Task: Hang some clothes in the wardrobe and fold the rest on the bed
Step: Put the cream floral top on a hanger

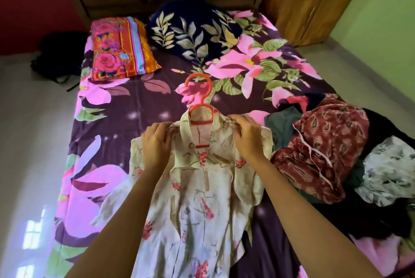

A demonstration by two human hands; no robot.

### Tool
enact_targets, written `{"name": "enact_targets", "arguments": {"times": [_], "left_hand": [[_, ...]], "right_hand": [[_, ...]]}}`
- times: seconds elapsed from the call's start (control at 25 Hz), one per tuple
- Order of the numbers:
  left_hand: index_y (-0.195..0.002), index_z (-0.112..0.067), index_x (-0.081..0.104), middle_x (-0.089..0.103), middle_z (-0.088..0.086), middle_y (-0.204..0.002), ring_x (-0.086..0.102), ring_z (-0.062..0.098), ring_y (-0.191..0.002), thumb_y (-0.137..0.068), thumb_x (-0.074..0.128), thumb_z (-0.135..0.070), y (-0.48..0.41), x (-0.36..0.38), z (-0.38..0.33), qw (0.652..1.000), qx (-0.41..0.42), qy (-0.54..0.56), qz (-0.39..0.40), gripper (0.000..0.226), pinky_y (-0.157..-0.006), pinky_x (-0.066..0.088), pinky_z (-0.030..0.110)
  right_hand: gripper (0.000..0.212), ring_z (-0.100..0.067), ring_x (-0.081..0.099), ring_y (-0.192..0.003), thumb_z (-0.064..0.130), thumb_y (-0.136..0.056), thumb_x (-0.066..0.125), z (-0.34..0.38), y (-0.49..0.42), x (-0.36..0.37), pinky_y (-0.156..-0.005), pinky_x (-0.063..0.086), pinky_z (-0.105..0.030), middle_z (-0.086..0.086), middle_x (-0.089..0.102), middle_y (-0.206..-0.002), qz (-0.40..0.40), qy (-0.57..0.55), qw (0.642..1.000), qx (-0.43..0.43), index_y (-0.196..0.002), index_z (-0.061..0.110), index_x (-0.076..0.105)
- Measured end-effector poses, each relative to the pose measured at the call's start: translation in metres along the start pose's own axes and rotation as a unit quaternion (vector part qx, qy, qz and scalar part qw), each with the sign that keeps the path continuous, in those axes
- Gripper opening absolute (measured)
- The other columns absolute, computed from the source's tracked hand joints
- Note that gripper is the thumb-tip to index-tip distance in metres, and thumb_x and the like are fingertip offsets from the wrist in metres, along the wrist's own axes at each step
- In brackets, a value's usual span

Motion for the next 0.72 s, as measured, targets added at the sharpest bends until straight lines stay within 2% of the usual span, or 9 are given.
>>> {"name": "enact_targets", "arguments": {"times": [0.08,0.2,0.48,0.56,0.64,0.72], "left_hand": [[-0.09,-0.005,0.07,0.065,0.013,-0.083,0.056,0.033,-0.073,-0.088,0.045,-0.03,-0.011,0.039,0.019,1.0,-0.006,-0.008,0.015,0.035,-0.072,0.034,0.03],[-0.09,-0.007,0.069,0.066,0.012,-0.084,0.057,0.033,-0.075,-0.088,0.044,-0.034,-0.019,0.09,0.052,0.997,-0.031,-0.017,0.061,0.037,-0.073,0.041,0.039],[-0.087,-0.008,0.069,0.066,0.012,-0.082,0.057,0.035,-0.072,-0.087,0.039,-0.04,-0.018,0.195,0.126,0.987,-0.063,-0.044,0.14,0.043,-0.069,0.043,0.041],[-0.095,-0.006,0.068,0.066,0.014,-0.09,0.058,0.036,-0.081,-0.089,0.04,-0.039,-0.016,0.217,0.141,0.983,-0.085,-0.034,0.158,0.044,-0.075,0.044,0.042],[-0.113,-0.003,0.062,0.064,0.015,-0.112,0.056,0.036,-0.105,-0.094,0.047,-0.029,-0.013,0.234,0.147,0.976,-0.113,-0.035,0.182,0.036,-0.091,0.042,0.043],[-0.127,-0.002,0.053,0.055,0.015,-0.13,0.047,0.034,-0.124,-0.095,0.053,-0.02,-0.01,0.246,0.146,0.968,-0.139,-0.041,0.207,0.037,-0.105,0.035,0.045]], "right_hand": [[0.025,-0.035,0.062,-0.083,-0.003,-0.08,0.061,-0.035,-0.012,0.031,-0.077,0.051,-0.053,-0.012,0.067,-0.092,0.023,-0.006,0.999,0.022,-0.102,0.006,0.07],[0.025,-0.034,0.061,-0.087,-0.003,-0.082,0.059,-0.081,-0.02,0.075,-0.081,0.049,-0.054,-0.012,0.066,-0.094,0.06,-0.011,0.996,0.07,-0.103,0.006,0.069],[0.025,-0.035,0.06,-0.09,-0.003,-0.084,0.058,-0.175,-0.015,0.174,-0.083,0.048,-0.051,-0.014,0.065,-0.095,0.149,0.006,0.979,0.137,-0.105,0.005,0.068],[0.028,-0.036,0.059,-0.101,-0.001,-0.088,0.054,-0.195,-0.015,0.197,-0.09,0.046,-0.048,-0.017,0.064,-0.107,0.165,0.006,0.972,0.168,-0.114,0.003,0.065],[0.042,-0.035,0.047,-0.124,0.004,-0.095,0.05,-0.204,-0.019,0.214,-0.105,0.037,-0.04,-0.019,0.052,-0.133,0.19,-0.02,0.955,0.229,-0.136,0.003,0.047],[0.055,-0.03,0.039,-0.133,0.011,-0.096,0.051,-0.205,-0.024,0.225,-0.107,0.029,-0.032,-0.017,0.042,-0.144,0.237,-0.052,0.921,0.304,-0.146,0.006,0.03]]}}
Point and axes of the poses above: each hand's wrist, its own y-axis away from the middle knuckle, its own x-axis out of the palm, z = x × y, the point moved 4 cm from there along -y, towards the middle knuckle
